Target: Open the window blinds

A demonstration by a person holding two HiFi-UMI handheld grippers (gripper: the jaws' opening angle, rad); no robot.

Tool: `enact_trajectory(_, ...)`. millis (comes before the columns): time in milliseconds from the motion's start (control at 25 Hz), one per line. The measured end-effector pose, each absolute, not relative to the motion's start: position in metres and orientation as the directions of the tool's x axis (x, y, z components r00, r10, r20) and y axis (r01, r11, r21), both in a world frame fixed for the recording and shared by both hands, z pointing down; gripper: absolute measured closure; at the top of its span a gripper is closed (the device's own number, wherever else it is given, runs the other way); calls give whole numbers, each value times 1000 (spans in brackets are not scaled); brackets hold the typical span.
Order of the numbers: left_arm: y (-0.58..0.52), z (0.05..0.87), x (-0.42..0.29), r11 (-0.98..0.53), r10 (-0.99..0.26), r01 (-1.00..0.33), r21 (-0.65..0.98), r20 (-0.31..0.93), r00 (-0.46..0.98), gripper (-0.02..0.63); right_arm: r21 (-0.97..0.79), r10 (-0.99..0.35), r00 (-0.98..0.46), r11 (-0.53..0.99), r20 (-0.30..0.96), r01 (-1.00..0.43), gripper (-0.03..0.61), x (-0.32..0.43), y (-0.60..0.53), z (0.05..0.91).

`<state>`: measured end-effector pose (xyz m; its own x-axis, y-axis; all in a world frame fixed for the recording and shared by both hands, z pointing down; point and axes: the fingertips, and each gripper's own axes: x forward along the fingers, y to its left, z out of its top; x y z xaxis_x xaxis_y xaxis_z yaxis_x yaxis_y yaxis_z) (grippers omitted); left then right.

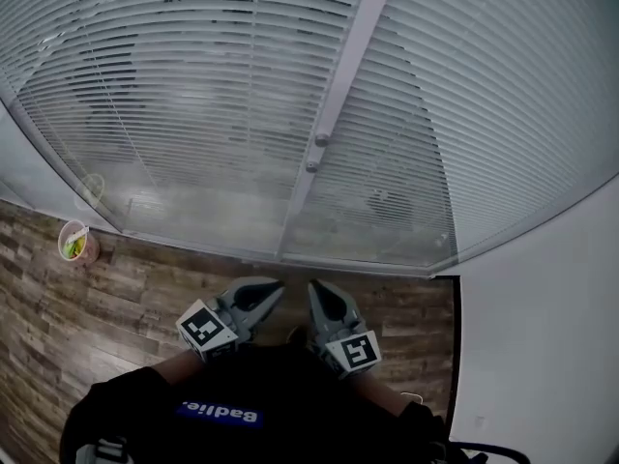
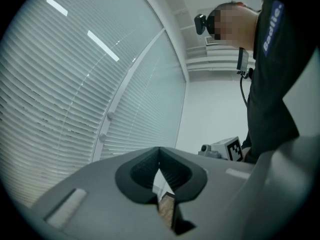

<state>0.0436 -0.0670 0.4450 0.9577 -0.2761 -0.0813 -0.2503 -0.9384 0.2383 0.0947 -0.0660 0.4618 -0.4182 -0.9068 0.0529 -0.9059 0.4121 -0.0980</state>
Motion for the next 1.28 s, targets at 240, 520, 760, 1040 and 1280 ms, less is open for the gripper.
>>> enact_trajectory(240,-88,437,73,-919,-351,-331,213,-65,934,614,-73,-879,-477,475,22,-877,575,126,-89,454)
enact_trajectory(520,-106,434,104,-893,-415,-398,207,-43,909,614,-66,-845,-535,534,-5,-843,575,153,-109,454)
enact_trajectory(760,-117,439,113,-865,-470,-457,205,-18,882,614,-30,-832,-554,554,-27,-832,575,170,-125,449)
enact_trajectory(1040,-124,448,103,-867,-467,-454,202,-17,884,614,31,-836,-548,547,-34,-837,575,167,-142,443)
enact_trajectory(1280,-135,444,88,-891,-414,-399,217,-28,910,614,103,-874,-482,475,-55,-874,575,156,-164,418)
